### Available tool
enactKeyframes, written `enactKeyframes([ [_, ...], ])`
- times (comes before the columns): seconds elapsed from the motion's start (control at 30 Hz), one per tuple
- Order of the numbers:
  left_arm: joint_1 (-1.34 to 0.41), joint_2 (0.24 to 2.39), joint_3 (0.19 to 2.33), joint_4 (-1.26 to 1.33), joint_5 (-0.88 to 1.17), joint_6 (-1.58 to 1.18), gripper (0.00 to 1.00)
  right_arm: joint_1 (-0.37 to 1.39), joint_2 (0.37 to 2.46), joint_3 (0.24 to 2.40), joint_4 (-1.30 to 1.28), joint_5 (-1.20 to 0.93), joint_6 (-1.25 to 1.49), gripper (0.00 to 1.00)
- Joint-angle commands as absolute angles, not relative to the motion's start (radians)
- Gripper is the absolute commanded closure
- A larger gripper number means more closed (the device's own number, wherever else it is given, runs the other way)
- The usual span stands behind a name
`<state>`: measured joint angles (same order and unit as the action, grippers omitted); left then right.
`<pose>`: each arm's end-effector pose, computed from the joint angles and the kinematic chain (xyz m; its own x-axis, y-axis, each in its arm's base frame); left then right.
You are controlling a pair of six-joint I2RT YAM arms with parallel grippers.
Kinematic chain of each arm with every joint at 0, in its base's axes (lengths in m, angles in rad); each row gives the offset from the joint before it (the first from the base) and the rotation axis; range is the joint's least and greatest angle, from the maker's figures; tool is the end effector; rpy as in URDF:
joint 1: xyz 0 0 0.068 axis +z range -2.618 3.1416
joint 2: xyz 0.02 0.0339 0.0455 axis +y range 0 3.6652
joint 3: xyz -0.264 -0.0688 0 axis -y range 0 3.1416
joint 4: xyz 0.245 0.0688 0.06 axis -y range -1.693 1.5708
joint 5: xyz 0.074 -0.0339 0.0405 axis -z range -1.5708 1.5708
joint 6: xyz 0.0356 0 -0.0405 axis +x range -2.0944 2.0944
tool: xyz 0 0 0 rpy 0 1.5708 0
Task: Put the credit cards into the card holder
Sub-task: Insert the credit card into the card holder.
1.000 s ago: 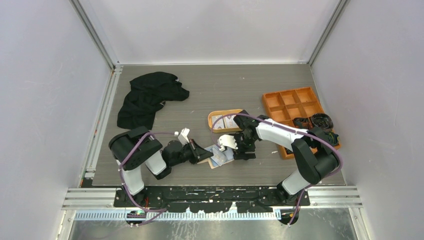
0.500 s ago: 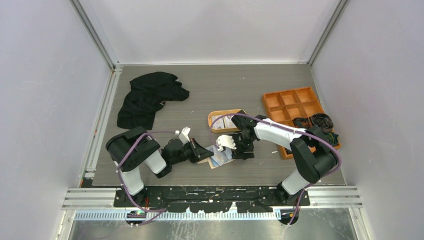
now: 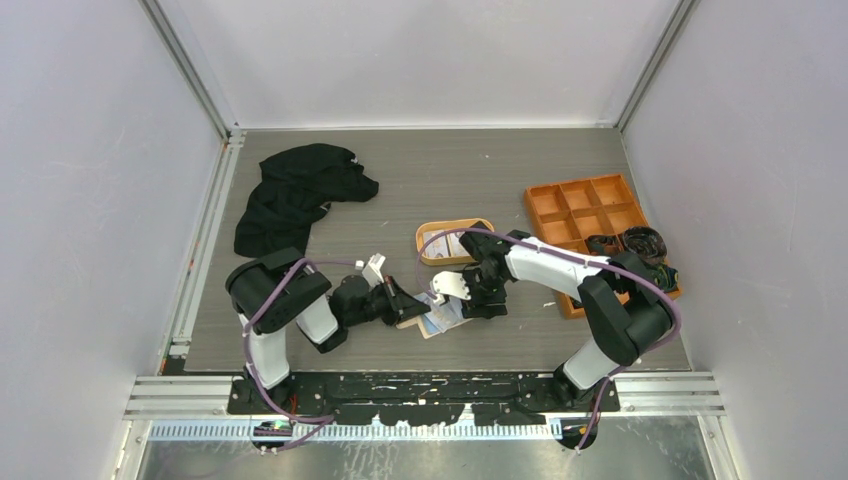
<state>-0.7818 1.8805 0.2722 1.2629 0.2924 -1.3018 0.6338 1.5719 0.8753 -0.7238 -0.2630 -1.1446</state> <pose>0.1723 -0.1855 0.0813 -0.8998 -0.4075 -0.1560 -0.0012 0.3598 -0.9330 0.2064 0.1632 0.1592 0.2199 -0.9295 -0.2960 -0.9748 -0.2210 -0.0302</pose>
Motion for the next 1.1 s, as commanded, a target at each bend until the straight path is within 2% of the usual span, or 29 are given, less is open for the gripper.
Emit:
enactKeyframes([
  [0.0, -0.776, 1.891, 0.282, 1.358, 0.306, -1.272, 1.0, 0.656, 1.606, 0.881, -0.709, -0.286, -1.146, 0.35],
  [0.57, -0.755, 1.774, 0.234, 1.431, 0.394, -1.224, 1.0, 0.657, 1.611, 0.89, -0.715, -0.272, -1.136, 0.36],
  [1.07, -0.731, 1.901, 0.278, 1.431, 0.362, -1.258, 1.0, 0.657, 1.615, 0.894, -0.721, -0.275, -1.133, 0.37],
])
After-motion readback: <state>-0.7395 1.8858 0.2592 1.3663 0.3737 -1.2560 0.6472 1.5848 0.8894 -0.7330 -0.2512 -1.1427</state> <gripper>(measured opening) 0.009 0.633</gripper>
